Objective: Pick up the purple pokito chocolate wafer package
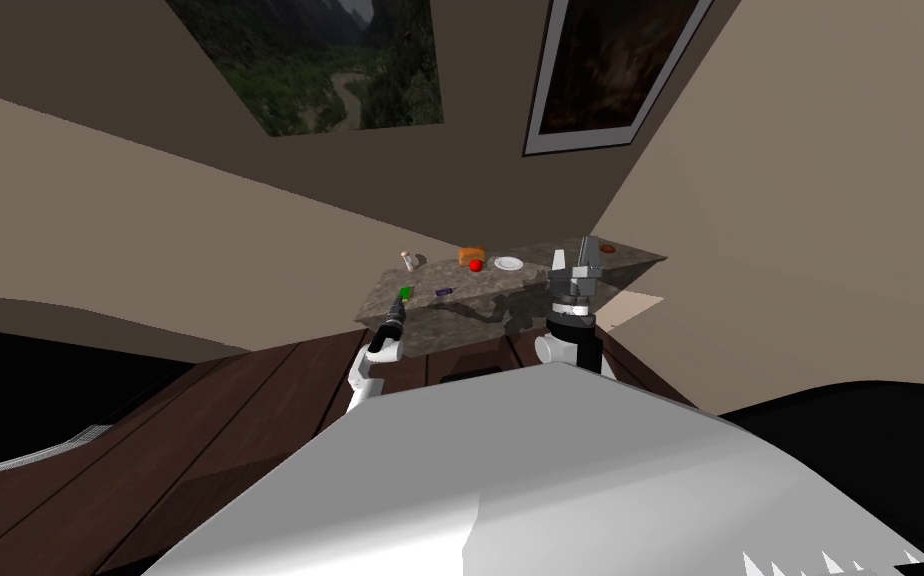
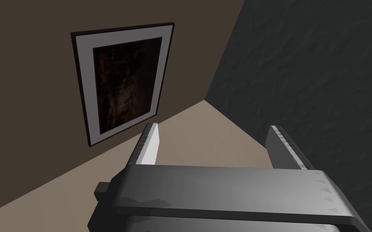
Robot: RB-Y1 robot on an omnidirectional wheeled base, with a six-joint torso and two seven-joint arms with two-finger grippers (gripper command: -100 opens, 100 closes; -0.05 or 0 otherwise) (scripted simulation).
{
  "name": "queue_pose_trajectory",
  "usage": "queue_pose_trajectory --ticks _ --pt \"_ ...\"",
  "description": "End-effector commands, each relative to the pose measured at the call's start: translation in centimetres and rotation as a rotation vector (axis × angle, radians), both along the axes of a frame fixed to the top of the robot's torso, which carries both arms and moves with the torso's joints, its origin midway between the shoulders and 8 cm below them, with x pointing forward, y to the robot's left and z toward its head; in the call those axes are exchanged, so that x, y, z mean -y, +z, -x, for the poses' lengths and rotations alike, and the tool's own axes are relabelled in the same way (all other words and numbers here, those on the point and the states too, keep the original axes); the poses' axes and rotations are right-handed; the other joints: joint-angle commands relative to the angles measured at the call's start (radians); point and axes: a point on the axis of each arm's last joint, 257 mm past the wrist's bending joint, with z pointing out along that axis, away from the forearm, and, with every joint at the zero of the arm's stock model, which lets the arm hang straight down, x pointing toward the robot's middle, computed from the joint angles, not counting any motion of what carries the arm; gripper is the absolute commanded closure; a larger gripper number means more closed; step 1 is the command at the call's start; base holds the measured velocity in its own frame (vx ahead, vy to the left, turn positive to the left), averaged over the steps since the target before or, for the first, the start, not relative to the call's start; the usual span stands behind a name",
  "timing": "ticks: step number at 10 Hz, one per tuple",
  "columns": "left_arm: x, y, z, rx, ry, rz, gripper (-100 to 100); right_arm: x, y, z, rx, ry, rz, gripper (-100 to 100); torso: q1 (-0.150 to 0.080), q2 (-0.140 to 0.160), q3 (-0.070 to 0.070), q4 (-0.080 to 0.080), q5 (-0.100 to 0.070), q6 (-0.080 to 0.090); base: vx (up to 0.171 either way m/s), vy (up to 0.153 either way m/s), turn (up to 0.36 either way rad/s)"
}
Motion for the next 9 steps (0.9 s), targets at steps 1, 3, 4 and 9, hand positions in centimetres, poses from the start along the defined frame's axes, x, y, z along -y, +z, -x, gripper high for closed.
queue_pose_trajectory --ticks 1,3,4,9 --pt "-0.2 -1.1 -1.1 -0.05 0.007 0.012 -100 0.0 0.0 0.0 0.0 0.0 0.0 0 0.0 0.0 0.0 0.0 0.0 0.0 -0.071 0.032 -0.012" --pt "-0.5 -2.7 -2.0 -0.11 0.018 0.023 -100 0.0 0.0 0.0 0.0 0.0 0.0 0 0.001 0.001 0.0 0.0 0.0 0.0 -0.072 0.026 -0.01" --pt "-0.8 -4.1 -1.8 -0.152 0.028 0.023 -100 0.0 0.0 0.0 0.0 0.0 0.0 0 0.0 0.001 0.001 0.0 0.0 0.0 -0.063 0.021 -0.012" --pt "-1.2 -7.0 -3.3 -0.28 0.055 0.045 -100 0.0 0.0 0.0 0.0 0.0 0.0 0 -0.001 -0.001 0.0 0.0 0.0 0.0 -0.045 0.009 -0.01"
